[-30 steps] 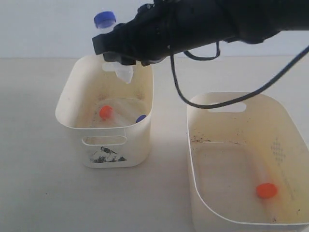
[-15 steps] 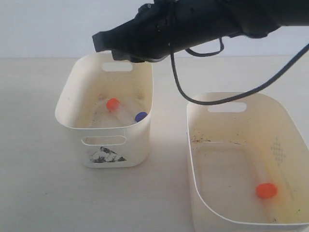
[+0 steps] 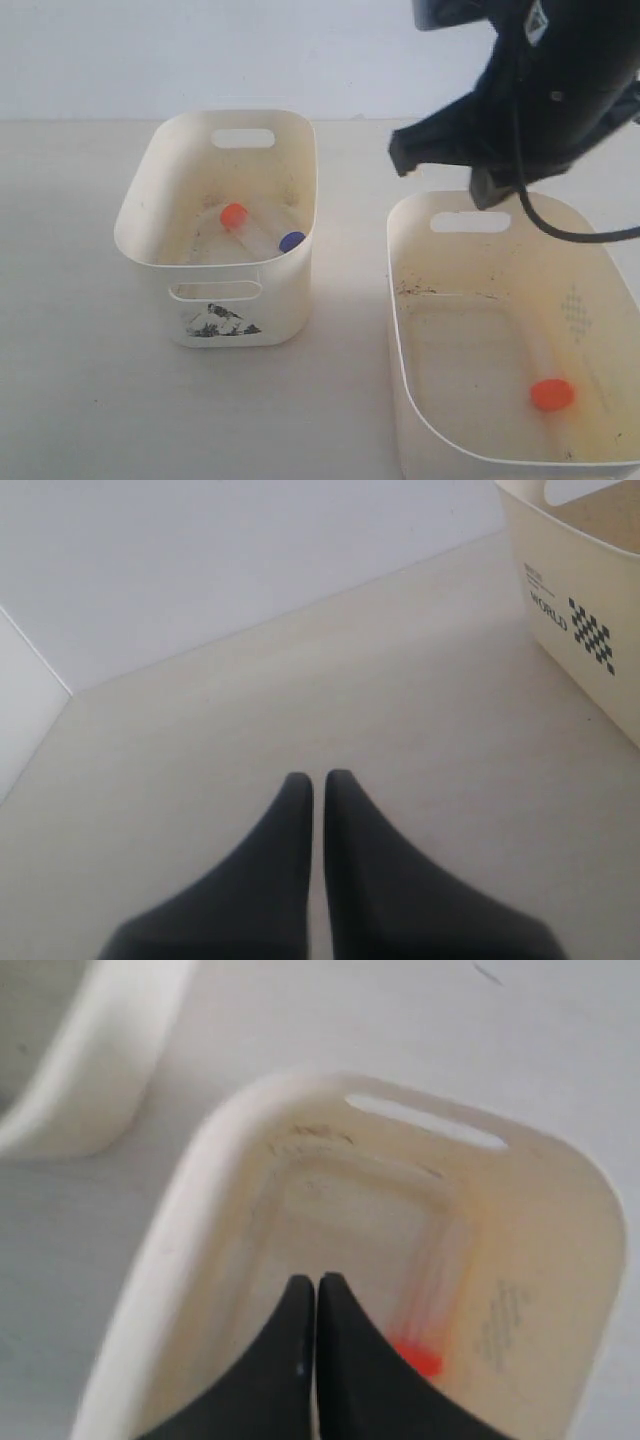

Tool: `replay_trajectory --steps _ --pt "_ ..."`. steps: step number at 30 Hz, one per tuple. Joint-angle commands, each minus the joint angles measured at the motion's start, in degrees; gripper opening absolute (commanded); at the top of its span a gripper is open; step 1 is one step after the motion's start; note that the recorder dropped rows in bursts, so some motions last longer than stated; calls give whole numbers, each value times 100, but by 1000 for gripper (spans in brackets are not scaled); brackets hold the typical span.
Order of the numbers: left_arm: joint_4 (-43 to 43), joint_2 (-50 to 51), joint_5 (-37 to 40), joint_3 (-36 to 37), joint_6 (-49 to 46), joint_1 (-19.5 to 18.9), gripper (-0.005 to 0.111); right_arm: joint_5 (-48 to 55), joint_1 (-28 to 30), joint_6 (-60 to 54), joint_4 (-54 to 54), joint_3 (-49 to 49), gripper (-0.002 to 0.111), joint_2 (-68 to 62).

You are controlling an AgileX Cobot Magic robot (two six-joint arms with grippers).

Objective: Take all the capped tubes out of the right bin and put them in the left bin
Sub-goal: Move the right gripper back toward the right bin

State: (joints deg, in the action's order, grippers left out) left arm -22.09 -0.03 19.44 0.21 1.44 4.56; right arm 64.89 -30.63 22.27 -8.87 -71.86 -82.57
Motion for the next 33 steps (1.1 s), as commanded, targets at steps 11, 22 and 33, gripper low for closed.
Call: replay_trajectory --steps 11,22,33 --pt "16 3 -18 -21 54 31 4 507 38 1779 -225 630 0 47" --pt "16 3 -18 -21 54 31 4 507 38 1440 -179 725 0 -1151" --pt "16 3 -18 -21 54 31 4 406 38 1147 -189 725 0 -1558"
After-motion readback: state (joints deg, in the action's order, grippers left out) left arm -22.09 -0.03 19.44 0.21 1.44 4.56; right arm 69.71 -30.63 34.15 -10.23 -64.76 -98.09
